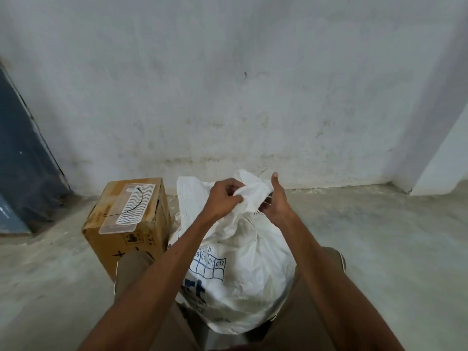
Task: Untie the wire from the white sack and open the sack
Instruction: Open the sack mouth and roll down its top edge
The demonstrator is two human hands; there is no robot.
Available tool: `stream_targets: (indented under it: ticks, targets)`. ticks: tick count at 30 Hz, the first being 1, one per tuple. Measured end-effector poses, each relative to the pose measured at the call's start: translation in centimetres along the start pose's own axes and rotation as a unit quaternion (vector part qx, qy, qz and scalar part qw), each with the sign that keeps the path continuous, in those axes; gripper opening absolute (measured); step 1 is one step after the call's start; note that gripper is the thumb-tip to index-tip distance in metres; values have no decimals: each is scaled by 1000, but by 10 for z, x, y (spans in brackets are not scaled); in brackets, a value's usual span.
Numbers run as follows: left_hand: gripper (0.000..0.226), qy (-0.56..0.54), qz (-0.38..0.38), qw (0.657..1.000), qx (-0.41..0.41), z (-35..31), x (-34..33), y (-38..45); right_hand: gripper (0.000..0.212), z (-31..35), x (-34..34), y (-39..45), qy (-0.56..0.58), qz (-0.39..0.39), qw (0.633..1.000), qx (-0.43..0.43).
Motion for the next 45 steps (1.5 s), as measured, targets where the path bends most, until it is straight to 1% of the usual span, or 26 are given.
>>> stream_targets:
  ticks: [1,3,5,6,8,10,13,15,17,19,21,23,26,27,29,32,33,35,36,37,39,40,41,42,43,45]
  targets:
    - [27,12,36,999,-22,-4,-9,-5,70,1,3,6,7,1,1000,-12]
    - [18,28,129,990,-39,-9,-29,-19,52,7,26,27,-46,-52,997,-37]
    - [14,-13,168,986,-17,-10,-35,-28,56,23,50,48,-130,-99,986,-31]
    - [19,-51,138,989,-3,-9,-26,-24,57,31,49,48,-144,-90,985,-23]
    - [19,-110,22,994,3,-3,-1,-8,41,47,15,19,-119,-34,992,-12]
    - [23,3,-65,998,-10,-1,22,18,29,60,-13,-6,-130,33,991,-2]
    - [71,242,-36,966,-81,-12,20,62,37,72,-30,-16,-189,120,975,0]
    - [82,390,9,908,-149,-22,8,87,30,81,-33,-21,-232,141,963,7]
    - [63,502,55,850,-150,-28,-2,108,11,92,-24,-24,-264,136,955,22]
    - [41,510,84,847,-122,-33,-1,127,24,105,-6,-22,-293,110,949,34]
    - [40,456,75,883,-81,-35,9,141,43,118,12,-18,-388,52,920,27]
    - [42,419,51,903,-81,-41,16,149,66,130,17,-11,-485,5,874,36]
    - [36,371,35,922,-108,-63,8,154,78,147,-5,-2,-525,-38,838,144]
    - [36,346,37,930,-120,-70,4,154,72,150,-11,4,-541,-50,820,179]
    - [40,303,60,941,-140,-80,1,156,42,158,-18,10,-555,-83,792,240]
    - [49,321,144,931,-100,-66,10,155,13,178,-3,4,-506,-128,801,292]
    - [56,374,176,909,-56,-50,15,153,10,185,6,2,-490,-140,809,294]
    - [74,450,225,863,45,-5,31,147,18,195,26,-2,-467,-181,825,263]
    - [76,435,225,870,61,11,39,145,30,198,33,-5,-480,-221,818,225]
    - [69,397,210,892,49,18,44,145,48,201,36,-9,-538,-275,774,191]
    - [34,349,162,923,-20,9,50,150,94,209,15,-17,-696,-340,601,196]
    - [27,347,131,927,-48,-2,52,154,109,205,-5,-12,-762,-321,519,218]
    - [28,343,103,931,-69,-17,52,158,114,197,-27,-5,-812,-279,458,230]
    - [29,339,83,934,-78,-34,51,159,107,186,-45,5,-847,-228,425,223]
    - [30,344,77,932,-87,-48,48,162,87,178,-59,15,-866,-185,415,211]
    - [33,361,93,924,-89,-62,43,166,37,177,-71,29,-860,-147,454,178]
Point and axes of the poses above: each hand's wrist, its own y-axis towards the middle knuckle, its own x-axis out of the back of the hand, z = x × y, the point moved 8 cm from there along y, towards the middle knuckle, and after that the axes turned 10 degrees about z, right-handed, at the moved point
